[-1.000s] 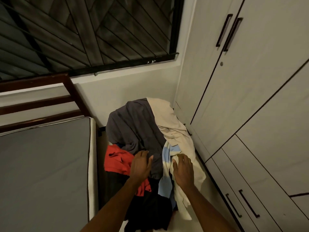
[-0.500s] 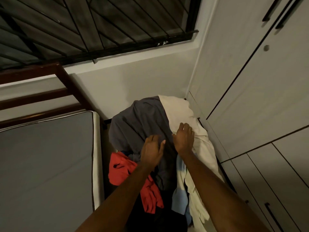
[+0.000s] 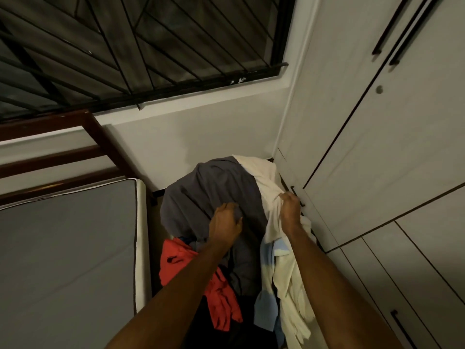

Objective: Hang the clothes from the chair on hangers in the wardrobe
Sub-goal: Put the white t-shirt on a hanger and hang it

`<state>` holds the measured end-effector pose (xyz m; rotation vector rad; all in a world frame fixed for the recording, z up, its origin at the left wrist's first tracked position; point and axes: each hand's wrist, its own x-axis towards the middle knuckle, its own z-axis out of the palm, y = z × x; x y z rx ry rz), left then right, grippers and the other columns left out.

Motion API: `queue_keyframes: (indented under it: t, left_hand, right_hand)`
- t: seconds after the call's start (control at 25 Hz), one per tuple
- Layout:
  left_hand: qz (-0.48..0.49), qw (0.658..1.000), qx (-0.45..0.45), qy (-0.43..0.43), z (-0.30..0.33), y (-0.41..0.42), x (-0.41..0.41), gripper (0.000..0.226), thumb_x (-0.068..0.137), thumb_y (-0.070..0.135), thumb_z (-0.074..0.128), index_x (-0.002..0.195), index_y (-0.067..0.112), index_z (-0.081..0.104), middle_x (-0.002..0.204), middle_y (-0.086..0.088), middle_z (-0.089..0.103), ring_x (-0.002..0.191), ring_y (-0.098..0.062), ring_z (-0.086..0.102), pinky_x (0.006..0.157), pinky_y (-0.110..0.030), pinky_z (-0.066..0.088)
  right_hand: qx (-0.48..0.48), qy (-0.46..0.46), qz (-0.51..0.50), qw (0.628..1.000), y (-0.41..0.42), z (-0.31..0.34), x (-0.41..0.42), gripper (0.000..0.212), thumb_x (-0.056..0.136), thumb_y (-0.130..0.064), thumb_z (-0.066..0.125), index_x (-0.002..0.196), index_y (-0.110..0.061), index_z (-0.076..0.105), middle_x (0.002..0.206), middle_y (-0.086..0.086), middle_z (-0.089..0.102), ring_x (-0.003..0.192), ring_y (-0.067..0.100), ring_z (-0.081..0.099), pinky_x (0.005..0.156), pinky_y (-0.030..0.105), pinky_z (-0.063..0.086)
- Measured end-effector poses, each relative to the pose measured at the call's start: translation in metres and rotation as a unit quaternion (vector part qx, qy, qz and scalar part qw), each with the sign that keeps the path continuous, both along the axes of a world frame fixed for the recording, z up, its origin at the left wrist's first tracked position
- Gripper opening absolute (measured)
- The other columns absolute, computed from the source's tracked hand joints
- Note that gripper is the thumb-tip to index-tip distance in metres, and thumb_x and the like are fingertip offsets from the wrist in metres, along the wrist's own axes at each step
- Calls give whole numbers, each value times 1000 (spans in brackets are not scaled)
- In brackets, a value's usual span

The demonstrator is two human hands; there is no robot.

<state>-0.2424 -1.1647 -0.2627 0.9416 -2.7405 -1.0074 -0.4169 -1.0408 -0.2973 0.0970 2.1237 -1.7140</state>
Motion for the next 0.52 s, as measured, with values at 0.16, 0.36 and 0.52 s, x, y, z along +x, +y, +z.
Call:
queue_keyframes:
  t: [0.16, 0.36, 0.52]
  left_hand:
    - [38, 998, 44, 24, 21, 36, -25, 33, 95, 24, 65, 123, 7, 65, 118, -12, 68, 112, -31, 63, 92, -41, 53]
    - [180, 904, 381, -72, 42, 79, -51, 38, 104, 34, 52, 116, -1, 62, 124, -24, 63, 116, -40, 60, 94, -42, 52]
    - [92, 834, 509, -192, 72, 164, -25, 41, 101, 48, 50, 117, 11, 61, 109, -13, 63, 96, -32, 61, 94, -47, 54]
  right_hand:
    - [-119, -131, -48, 983, 44, 71, 3, 17, 91, -18, 57, 89, -10, 71, 82, 8, 70, 76, 27, 63, 69, 31, 49]
    - [-282, -215, -31, 934, 103, 155, 46, 28, 89, -8, 46, 76, -8, 70, 81, 10, 66, 71, 26, 64, 75, 34, 50]
    - [-304, -222, -44, 925, 169, 211, 98, 25, 83, -11, 47, 79, -5, 71, 79, 10, 68, 72, 27, 67, 72, 32, 54]
